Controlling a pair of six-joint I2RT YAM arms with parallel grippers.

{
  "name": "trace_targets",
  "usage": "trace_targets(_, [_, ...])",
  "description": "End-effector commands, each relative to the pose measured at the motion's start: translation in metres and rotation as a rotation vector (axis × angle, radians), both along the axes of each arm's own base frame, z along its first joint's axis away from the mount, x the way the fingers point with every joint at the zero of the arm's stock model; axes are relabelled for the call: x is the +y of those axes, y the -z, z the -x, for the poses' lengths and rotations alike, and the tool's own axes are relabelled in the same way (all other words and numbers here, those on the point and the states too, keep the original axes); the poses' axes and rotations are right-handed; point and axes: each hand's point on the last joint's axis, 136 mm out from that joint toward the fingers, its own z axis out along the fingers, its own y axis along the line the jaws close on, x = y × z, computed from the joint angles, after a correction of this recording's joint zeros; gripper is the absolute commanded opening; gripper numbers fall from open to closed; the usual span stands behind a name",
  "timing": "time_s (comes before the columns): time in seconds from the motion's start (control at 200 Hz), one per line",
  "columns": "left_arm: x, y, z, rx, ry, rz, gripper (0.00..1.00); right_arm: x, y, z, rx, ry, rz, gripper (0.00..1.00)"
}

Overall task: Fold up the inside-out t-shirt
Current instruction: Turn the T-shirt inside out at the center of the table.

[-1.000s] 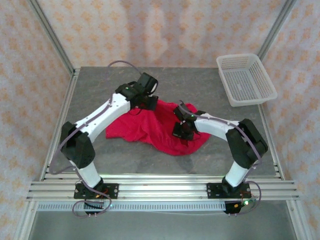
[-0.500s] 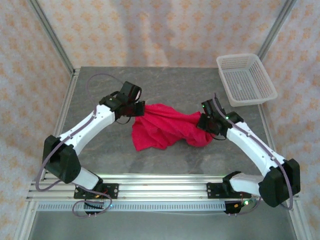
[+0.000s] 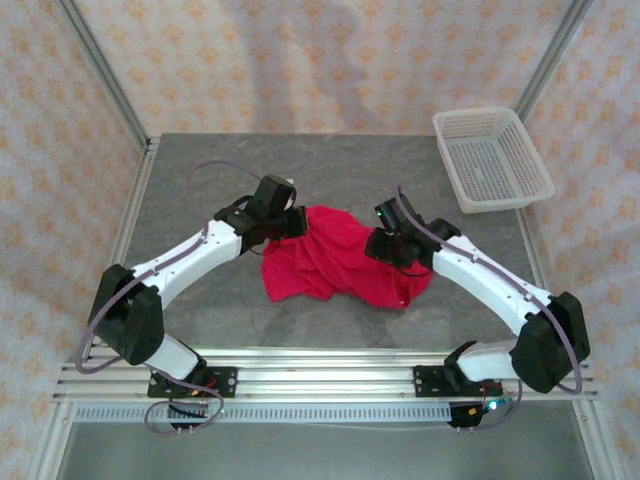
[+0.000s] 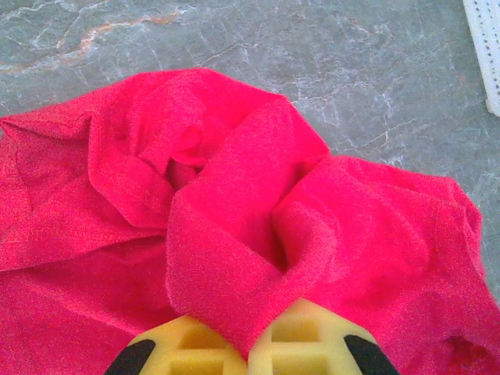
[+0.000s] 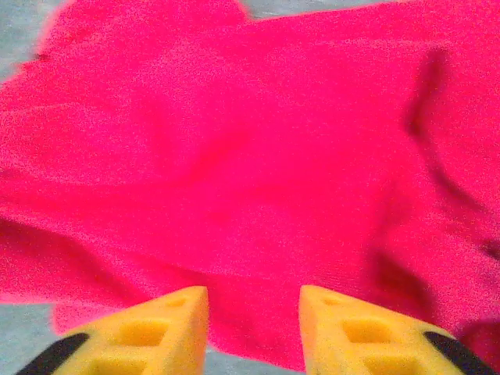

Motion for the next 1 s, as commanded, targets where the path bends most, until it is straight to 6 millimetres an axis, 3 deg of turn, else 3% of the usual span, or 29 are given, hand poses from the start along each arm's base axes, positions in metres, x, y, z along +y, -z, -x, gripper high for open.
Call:
trace_targets(0.0, [0.001,-0.009,-0.004,-0.028,-0.021,0.018,0.00,0.057,-0.013,-0.023,-0.060,-0.016,-0.204,0.18])
trace_targets(0.105, [0.001,-0.014,-0.003,-0.035,-0.027,0.028,0.00,0.091,-0.010,-0.048,-0.081,0.002,-0.304,0.06])
trace_targets(0.235, [0.003,-0.025,-0.002,-0.054,-0.037,0.041,0.00,0.141,-0.008,-0.074,-0.083,0.015,-0.445,0.02])
trace_targets(0.305, [0.004,-0.032,-0.001,-0.067,-0.044,0.054,0.00,0.156,0.007,-0.088,-0.072,0.063,-0.453,0.01])
trace_targets(0.38, [0.004,-0.044,0.002,-0.087,-0.047,0.074,0.00,0.159,0.030,-0.103,-0.061,0.147,-0.440,0.02])
trace_targets(0.44, [0.006,-0.057,0.004,-0.107,-0.050,0.088,0.00,0.146,0.051,-0.111,-0.059,0.226,-0.350,0.11])
trace_targets(0.555, [0.010,-0.081,0.009,-0.153,-0.054,0.108,0.00,0.111,0.077,-0.115,-0.071,0.349,-0.168,0.49])
trace_targets(0.601, [0.012,-0.087,0.010,-0.167,-0.056,0.110,0.00,0.102,0.082,-0.115,-0.076,0.378,-0.133,0.59])
trace_targets(0.676, [0.014,-0.090,0.012,-0.177,-0.057,0.111,0.00,0.097,0.089,-0.112,-0.070,0.398,-0.115,0.68])
trace_targets(0.781, [0.014,-0.082,0.012,-0.164,-0.057,0.104,0.00,0.099,0.099,-0.111,-0.044,0.402,-0.115,0.69])
trace_targets(0.861, [0.014,-0.072,0.013,-0.142,-0.055,0.098,0.00,0.102,0.108,-0.111,-0.025,0.392,-0.111,0.58])
trace_targets(0.946, [0.019,-0.066,0.014,-0.133,-0.060,0.081,0.00,0.100,0.107,-0.111,-0.024,0.373,-0.104,0.18])
trace_targets(0.996, [0.026,-0.062,0.014,-0.128,-0.068,0.062,0.00,0.098,0.098,-0.111,-0.030,0.341,-0.114,0.04])
